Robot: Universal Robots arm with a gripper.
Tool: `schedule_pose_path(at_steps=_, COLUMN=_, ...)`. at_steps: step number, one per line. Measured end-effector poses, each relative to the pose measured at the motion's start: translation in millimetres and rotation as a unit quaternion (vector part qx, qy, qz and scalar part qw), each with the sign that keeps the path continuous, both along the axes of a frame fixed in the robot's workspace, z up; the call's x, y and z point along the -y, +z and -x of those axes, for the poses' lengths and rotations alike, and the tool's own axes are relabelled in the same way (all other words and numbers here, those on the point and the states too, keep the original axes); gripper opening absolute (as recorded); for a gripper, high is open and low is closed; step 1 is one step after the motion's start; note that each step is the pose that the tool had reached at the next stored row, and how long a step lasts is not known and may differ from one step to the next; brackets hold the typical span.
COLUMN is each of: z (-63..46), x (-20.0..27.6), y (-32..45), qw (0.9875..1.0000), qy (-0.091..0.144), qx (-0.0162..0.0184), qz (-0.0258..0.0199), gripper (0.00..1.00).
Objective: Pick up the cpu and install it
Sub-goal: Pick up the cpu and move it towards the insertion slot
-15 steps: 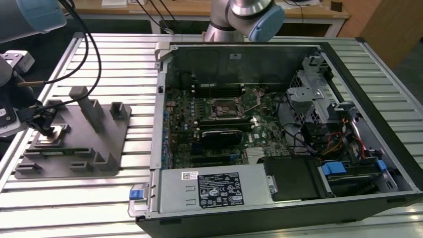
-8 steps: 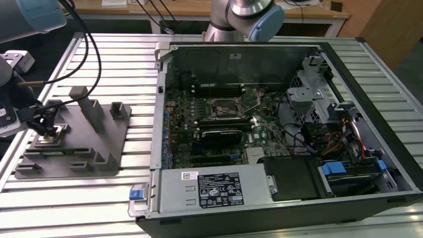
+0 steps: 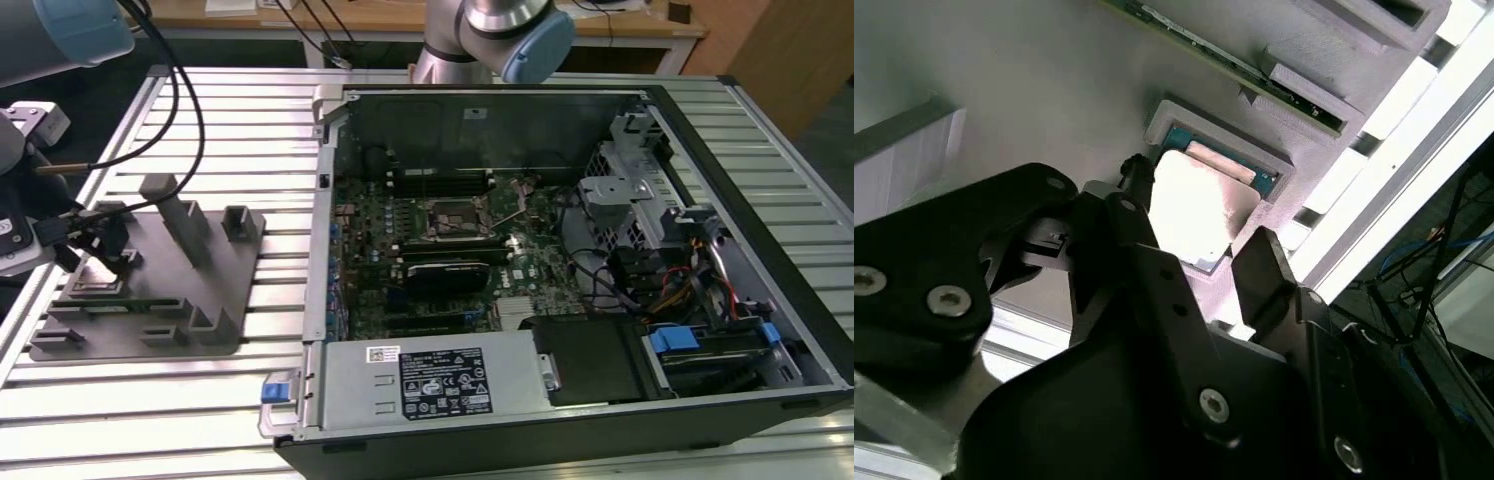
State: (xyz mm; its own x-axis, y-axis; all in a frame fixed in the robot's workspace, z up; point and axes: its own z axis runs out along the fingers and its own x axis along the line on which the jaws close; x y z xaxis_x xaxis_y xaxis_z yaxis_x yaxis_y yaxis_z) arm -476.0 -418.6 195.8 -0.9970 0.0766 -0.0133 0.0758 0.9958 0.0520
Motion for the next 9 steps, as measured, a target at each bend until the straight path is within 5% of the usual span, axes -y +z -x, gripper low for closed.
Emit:
schedule_pose_path(at_steps=3, z=0.0, x=0.0, y=-0.1, qw=1.0, qy=0.0, qx=0.0003, qz=0.0001, gripper=0.59)
schedule_pose_path(at_steps=6, z=0.1, x=0.0, y=-1.6, qw=1.0, qy=0.0, qx=0.0056, qz=0.0, gripper=0.59)
schedule_pose_path(at_steps=9, z=0.3, x=0.0, y=-2.1, qw=1.0, qy=0.0, qx=0.0069, qz=0.0, gripper=0.59)
